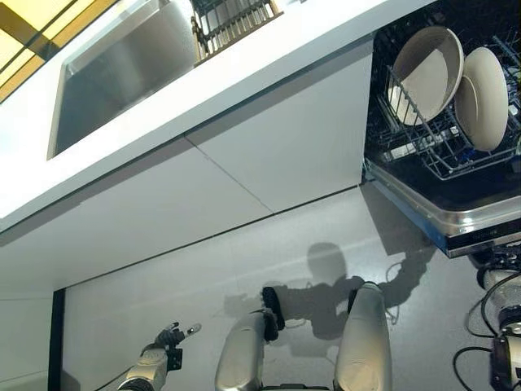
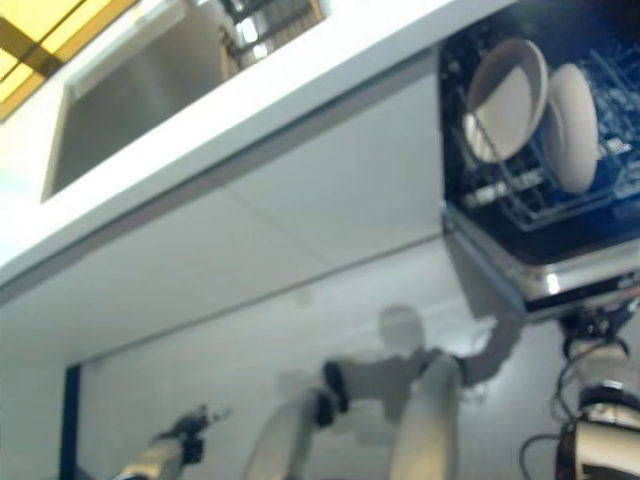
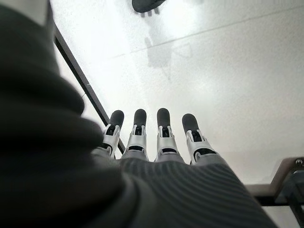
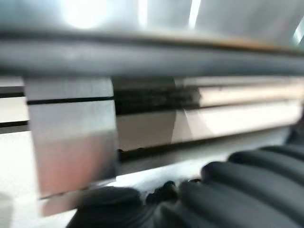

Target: Take plates into dishwasher

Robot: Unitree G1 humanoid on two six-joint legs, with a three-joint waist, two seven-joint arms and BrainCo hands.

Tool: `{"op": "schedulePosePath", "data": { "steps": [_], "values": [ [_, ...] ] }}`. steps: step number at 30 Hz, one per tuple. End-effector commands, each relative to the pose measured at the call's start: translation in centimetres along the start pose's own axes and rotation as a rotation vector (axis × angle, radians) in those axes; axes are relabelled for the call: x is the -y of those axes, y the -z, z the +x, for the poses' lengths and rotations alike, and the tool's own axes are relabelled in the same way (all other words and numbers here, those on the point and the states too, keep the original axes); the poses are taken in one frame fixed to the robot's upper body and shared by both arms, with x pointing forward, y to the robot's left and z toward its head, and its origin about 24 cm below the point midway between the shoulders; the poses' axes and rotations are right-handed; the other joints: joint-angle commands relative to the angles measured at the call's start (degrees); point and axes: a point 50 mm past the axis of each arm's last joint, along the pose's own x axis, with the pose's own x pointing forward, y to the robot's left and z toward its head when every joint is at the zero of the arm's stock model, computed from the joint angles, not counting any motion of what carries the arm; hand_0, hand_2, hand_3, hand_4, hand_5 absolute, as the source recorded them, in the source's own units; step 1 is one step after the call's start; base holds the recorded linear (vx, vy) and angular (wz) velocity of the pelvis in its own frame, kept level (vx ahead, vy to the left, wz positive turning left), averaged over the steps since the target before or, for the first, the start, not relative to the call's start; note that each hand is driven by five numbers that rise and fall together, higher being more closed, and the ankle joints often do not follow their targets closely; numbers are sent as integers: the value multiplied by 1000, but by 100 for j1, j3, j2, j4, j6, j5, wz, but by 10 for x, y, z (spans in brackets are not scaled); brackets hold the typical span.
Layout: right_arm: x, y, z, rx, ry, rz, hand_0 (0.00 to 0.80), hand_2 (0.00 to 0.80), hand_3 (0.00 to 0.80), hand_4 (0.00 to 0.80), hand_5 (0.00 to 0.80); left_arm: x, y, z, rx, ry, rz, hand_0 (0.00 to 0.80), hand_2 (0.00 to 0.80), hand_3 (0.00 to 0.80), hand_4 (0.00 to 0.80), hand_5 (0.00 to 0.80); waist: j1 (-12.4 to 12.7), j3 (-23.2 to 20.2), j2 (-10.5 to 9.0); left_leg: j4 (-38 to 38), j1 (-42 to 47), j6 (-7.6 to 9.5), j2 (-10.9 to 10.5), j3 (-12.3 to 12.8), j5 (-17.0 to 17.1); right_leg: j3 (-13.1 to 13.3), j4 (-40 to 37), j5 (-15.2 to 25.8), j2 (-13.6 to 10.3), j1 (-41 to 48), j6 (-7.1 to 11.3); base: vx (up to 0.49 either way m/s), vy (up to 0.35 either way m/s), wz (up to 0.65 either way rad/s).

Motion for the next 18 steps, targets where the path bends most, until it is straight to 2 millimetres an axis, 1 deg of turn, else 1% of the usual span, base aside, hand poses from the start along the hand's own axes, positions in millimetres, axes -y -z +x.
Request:
{"op": "schedulePosePath", "data": {
  "steps": [1, 2, 5, 8, 11, 13, 15, 18],
  "values": [
    [-227, -39, -29, 137, -885, 56, 0, 0, 0, 0, 0, -21, 2, -2, -19, -46, 29, 0, 0, 0, 0, 0, 464, -366, -331, 682, -138, 334, -222, -70, -181, -419, -12, -229, 131, 724, -400, 130, 0, 8],
    [-232, -37, -31, 132, -900, 40, 0, 0, 0, 0, 0, -23, 4, -2, -23, -48, 37, 0, 0, 0, 0, 0, 510, -406, -366, 622, -78, 330, -222, -87, -153, -456, -92, -199, 134, 820, -388, 109, -11, 6],
    [-238, -33, -33, 116, -923, -5, 0, 0, 0, 0, 0, -29, 8, -4, -34, -53, 50, 0, 0, 0, 0, 0, 609, -480, -457, 487, 80, 327, -213, -132, -116, -551, -288, -128, 134, 1078, -350, 123, -15, 4],
    [-235, -31, -31, 93, -911, -29, 0, 0, 0, 0, 0, -33, 11, -5, -43, -57, 67, 0, 0, 0, 0, 0, 691, -541, -569, 411, 240, 332, -198, -180, -116, -649, -461, -61, 144, 1338, -315, 137, -22, 11],
    [-225, -30, -26, 90, -851, -55, 0, 0, 0, 0, 0, -35, 13, -5, -51, -60, 82, 0, 0, 0, 0, 0, 732, -587, -664, 319, 379, 349, -201, -206, -142, -710, -640, 16, 171, 1554, -292, 150, -30, 20],
    [-211, -29, -19, 89, -754, -87, 0, 0, 0, 0, 0, -35, 14, -6, -55, -60, 101, 0, 0, 0, 0, 0, 760, -651, -766, 128, 546, 352, -200, -210, -138, -757, -902, 132, 221, 1774, -245, 145, -43, 19],
    [-197, -23, -12, 92, -678, -143, 0, 0, 0, 0, 0, -35, 14, -5, -56, -65, 105, 0, 0, 0, 0, 0, 758, -701, -836, -122, 689, 371, -198, -193, -138, -758, -1168, 256, 276, 1912, -181, 85, -51, 16],
    [-166, -7, -1, 62, -529, -337, 0, 0, 0, 0, 0, -37, 9, -5, -52, -88, 97, 0, 0, 0, 0, 0, 741, -746, -951, -634, 887, 326, -137, -243, 102, -716, -1792, 565, 475, 2153, -94, 0, -83, 11]
  ]
}}
